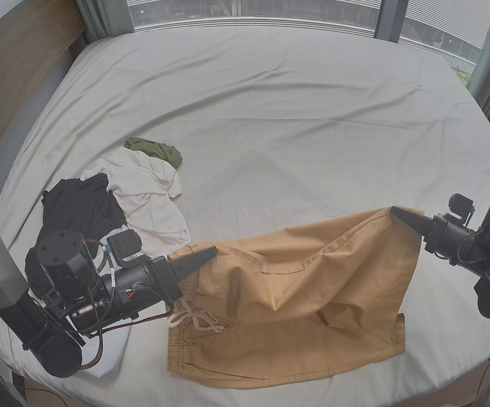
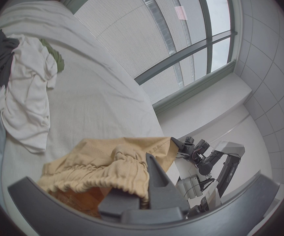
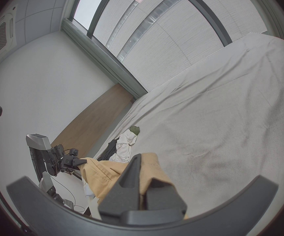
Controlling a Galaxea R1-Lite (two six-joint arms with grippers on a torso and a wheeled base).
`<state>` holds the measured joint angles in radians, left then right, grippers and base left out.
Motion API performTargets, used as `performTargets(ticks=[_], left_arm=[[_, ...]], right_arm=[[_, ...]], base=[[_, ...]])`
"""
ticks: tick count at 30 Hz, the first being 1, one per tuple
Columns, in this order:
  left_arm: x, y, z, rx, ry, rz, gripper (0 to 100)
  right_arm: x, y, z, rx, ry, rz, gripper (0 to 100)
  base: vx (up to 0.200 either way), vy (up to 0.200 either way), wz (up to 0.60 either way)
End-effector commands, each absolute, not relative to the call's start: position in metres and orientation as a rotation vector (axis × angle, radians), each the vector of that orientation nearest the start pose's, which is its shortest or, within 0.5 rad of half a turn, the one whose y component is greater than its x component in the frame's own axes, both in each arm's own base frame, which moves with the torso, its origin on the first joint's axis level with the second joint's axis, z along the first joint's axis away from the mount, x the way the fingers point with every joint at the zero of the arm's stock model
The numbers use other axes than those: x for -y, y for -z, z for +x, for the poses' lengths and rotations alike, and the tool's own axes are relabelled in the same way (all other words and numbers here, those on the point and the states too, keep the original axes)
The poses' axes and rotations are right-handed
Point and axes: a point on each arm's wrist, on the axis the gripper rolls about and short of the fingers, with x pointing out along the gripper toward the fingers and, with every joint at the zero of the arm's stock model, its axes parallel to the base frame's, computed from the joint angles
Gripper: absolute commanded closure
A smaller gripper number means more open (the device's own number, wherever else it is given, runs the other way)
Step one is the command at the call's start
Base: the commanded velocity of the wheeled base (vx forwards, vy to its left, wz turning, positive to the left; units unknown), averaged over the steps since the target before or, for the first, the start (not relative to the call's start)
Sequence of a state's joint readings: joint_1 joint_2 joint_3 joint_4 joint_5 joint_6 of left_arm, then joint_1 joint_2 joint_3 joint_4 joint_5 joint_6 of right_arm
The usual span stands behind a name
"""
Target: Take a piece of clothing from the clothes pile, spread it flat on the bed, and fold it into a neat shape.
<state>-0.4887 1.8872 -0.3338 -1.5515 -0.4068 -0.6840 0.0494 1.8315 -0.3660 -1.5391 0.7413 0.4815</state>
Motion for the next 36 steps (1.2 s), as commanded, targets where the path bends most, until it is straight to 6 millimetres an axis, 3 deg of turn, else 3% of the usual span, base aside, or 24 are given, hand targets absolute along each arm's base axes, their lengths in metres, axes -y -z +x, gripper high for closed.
performTargets(ticks=[1, 12, 36], left_arm=[[0.129, -0.126, 0.239, -0.239, 0.856, -0.643, 100], [0.122, -0.146, 0.24, -0.148, 0.862, -0.643, 100], [0.109, -0.148, 0.249, -0.119, 0.834, -0.623, 100]], right_arm=[[-0.029, -0.145, 0.261, -0.078, -0.805, 0.434, 100], [-0.028, -0.155, 0.262, -0.044, -0.809, 0.444, 100], [-0.015, -0.192, 0.259, 0.088, -0.783, 0.457, 100]], base=[[0.0, 0.0, 0.0], [0.0, 0.0, 0.0], [0.0, 0.0, 0.0]])
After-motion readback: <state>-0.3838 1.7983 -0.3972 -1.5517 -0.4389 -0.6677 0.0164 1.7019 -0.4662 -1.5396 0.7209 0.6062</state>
